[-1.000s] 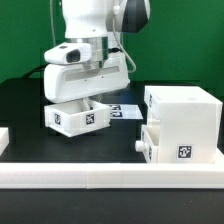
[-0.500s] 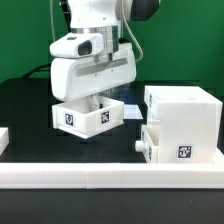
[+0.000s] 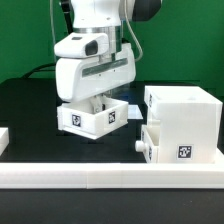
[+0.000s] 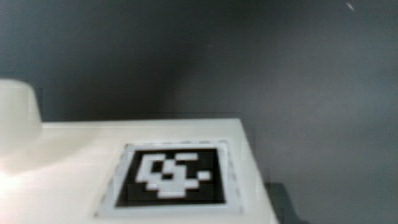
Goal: Assemble drawer
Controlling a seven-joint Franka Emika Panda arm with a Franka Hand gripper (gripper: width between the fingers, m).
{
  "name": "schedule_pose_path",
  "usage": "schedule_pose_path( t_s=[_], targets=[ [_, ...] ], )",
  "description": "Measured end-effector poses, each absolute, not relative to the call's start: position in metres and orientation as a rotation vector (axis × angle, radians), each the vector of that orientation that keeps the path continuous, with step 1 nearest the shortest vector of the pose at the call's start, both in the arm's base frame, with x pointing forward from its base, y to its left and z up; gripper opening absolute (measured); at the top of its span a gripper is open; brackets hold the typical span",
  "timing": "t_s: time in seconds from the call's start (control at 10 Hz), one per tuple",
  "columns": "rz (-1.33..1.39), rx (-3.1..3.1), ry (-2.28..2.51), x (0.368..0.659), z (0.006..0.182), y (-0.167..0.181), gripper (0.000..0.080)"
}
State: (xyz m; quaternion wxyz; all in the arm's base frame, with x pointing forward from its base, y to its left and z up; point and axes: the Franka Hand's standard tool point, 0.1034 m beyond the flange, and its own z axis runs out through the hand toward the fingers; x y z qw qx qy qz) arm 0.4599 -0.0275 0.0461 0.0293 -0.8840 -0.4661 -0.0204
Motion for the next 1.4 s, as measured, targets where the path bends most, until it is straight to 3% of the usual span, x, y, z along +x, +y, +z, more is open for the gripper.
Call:
schedule_pose_path(
  t_s=[0.4, 0.7, 1.4],
  targets=[
    [-0.012, -2.403, -1.949, 0.485, 0.056, -0.04, 0.0042],
    [-0.008, -2.199, -2.179, 0.483, 0.053, -0.042, 0.0042],
    [-0.019, -2.182, -2.195, 0.529, 0.06, -0.039, 0.0042]
  ],
)
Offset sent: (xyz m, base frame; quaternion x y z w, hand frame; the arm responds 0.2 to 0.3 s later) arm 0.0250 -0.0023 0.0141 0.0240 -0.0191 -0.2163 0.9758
